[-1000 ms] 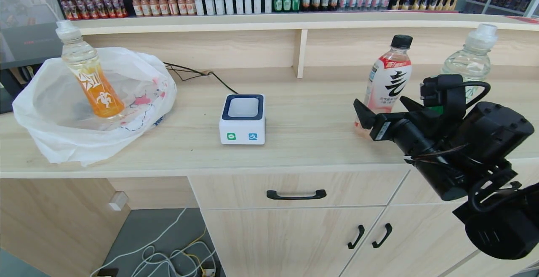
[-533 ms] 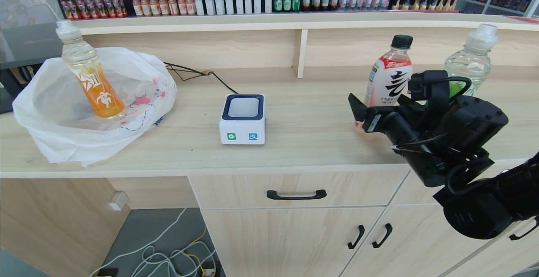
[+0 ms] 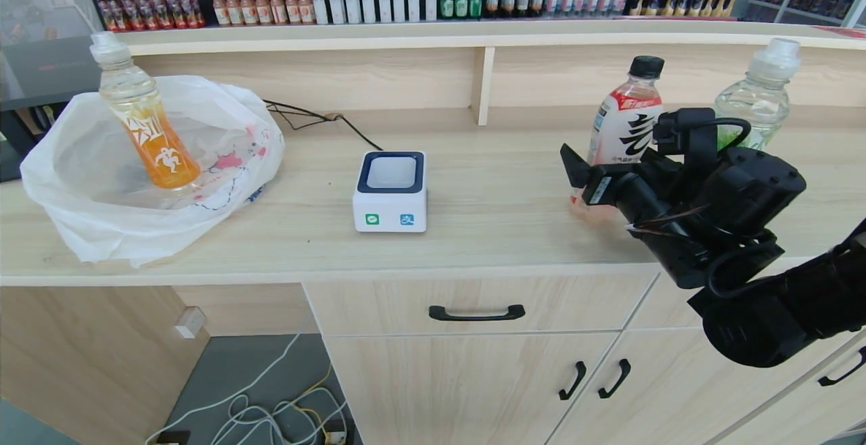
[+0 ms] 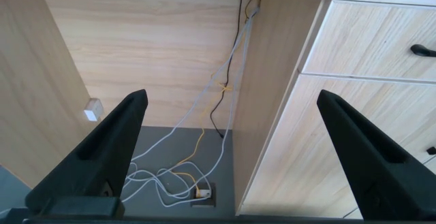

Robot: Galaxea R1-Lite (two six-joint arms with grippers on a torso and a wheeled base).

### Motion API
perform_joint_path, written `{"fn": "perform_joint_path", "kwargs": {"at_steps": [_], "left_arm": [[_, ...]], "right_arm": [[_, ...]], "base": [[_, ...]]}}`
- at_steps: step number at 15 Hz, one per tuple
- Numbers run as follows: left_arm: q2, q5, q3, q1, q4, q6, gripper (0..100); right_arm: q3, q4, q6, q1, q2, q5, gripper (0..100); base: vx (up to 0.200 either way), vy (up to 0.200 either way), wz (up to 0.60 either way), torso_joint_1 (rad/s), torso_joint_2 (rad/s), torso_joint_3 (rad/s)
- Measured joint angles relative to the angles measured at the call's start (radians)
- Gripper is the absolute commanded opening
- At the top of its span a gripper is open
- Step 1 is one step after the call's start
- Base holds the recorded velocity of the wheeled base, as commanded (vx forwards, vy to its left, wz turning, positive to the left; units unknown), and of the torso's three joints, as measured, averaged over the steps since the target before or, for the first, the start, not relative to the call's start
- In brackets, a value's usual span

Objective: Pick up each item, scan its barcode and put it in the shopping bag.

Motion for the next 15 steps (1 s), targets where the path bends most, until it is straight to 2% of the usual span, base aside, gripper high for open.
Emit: {"fn": "perform_joint_path", "kwargs": {"at_steps": [6,7,15], "left_arm": [[0.0,0.0,0.0,0.0,0.0,0.0,100],[0.0,0.0,0.0,0.0,0.0,0.0,100],[0.0,0.0,0.0,0.0,0.0,0.0,100]], "right_arm": [[-0.026,0.001,-0.002,-0.009,0.001,-0.003,100],[-0.026,0.001,-0.002,-0.008,0.001,-0.004,0],[-0.051,0.002,-0.002,-0.005,-0.005,0.0,0]], "base": [[0.0,0.0,0.0,0.0,0.0,0.0],[0.0,0.0,0.0,0.0,0.0,0.0],[0.0,0.0,0.0,0.0,0.0,0.0]]}}
